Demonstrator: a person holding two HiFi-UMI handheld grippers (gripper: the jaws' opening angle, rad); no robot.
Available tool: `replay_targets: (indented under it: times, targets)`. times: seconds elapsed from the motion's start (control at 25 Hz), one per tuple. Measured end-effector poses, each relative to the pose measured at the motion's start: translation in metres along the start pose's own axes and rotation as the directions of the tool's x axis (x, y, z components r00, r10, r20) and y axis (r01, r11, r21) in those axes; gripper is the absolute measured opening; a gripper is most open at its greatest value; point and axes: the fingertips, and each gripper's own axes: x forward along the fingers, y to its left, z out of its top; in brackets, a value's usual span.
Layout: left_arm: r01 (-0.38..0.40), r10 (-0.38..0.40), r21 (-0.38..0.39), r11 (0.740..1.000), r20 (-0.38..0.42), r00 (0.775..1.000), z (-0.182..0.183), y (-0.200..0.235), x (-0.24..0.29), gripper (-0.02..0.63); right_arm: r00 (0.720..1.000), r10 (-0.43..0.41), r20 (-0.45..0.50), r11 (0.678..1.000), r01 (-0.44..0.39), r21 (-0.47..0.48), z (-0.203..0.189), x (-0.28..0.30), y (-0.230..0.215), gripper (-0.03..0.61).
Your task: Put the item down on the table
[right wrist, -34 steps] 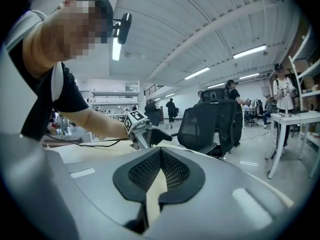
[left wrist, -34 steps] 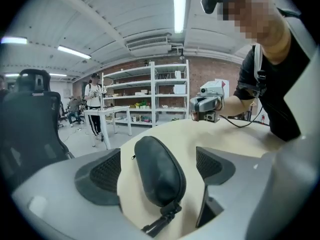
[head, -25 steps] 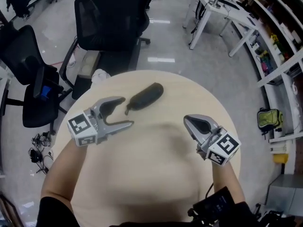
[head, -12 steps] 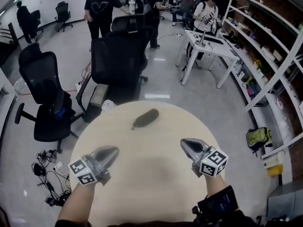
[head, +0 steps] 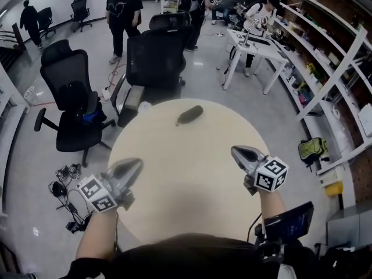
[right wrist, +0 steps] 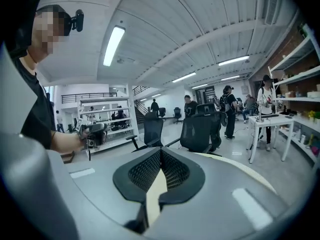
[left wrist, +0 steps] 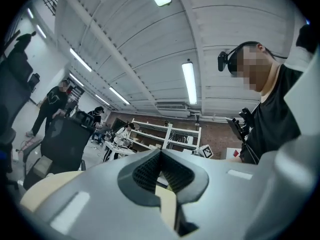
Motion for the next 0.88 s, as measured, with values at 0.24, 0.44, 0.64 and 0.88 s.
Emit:
replay_targets:
  times: [0.24,0.44,0.64,0.88]
  targets:
    - [0.046,-0.044,0.044,0.998,-0.05,0.998,0.026,-0.049,-0.065,0.0,0.998,-0.05,0.033,0.998,0.049,0.036,0.008,-0.038,0.071,0.014]
    - [0.025,-0.023,0.062,0.998,-0.036,0.999,0.039,-0.081,-0.097,-0.001,0.998,-0.044,0.048,0.999,0.044,0.012,0.02,-0.07,0.107,0.014]
    - [-0.026,0.025,0.076,0.997,0.023,0.999,0.039,-0.141,-0.093,0.0,0.997,0.004,0.074,1.0,-0.002,-0.031,0.03,-0.122,0.116,0.014]
    - [-0.072,0.069,0.047,0.996,0.064,0.996,0.006,-0.229,-0.059,0.0,0.997,0.054,0.052,0.996,-0.05,-0.079,0.004,-0.197,0.102,0.014]
